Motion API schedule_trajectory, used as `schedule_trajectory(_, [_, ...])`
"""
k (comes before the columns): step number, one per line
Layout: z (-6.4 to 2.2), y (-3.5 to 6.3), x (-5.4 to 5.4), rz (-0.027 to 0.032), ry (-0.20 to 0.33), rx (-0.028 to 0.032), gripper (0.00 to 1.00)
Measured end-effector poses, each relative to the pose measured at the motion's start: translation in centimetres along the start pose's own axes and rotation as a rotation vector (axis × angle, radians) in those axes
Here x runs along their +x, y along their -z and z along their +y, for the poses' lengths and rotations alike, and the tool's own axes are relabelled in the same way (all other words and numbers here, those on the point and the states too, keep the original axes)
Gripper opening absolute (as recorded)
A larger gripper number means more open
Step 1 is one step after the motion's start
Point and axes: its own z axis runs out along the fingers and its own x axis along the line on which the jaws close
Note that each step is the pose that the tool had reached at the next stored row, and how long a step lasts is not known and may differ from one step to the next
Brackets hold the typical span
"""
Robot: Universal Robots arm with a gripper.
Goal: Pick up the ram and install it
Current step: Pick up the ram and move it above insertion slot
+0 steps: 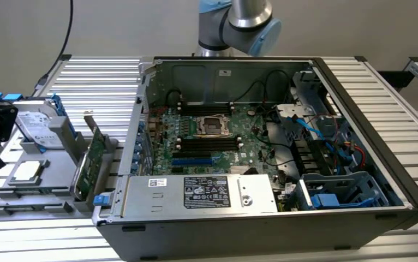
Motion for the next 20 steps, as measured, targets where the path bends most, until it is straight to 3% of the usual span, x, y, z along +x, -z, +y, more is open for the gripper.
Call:
schedule_trajectory(8, [-0.01,-0.20,-0.01,0.0051,0.145,0.0046,0.11])
schedule_trajectory(20, [-0.03,-0.57,-0.03,0.0052,0.364,0.0070,0.11])
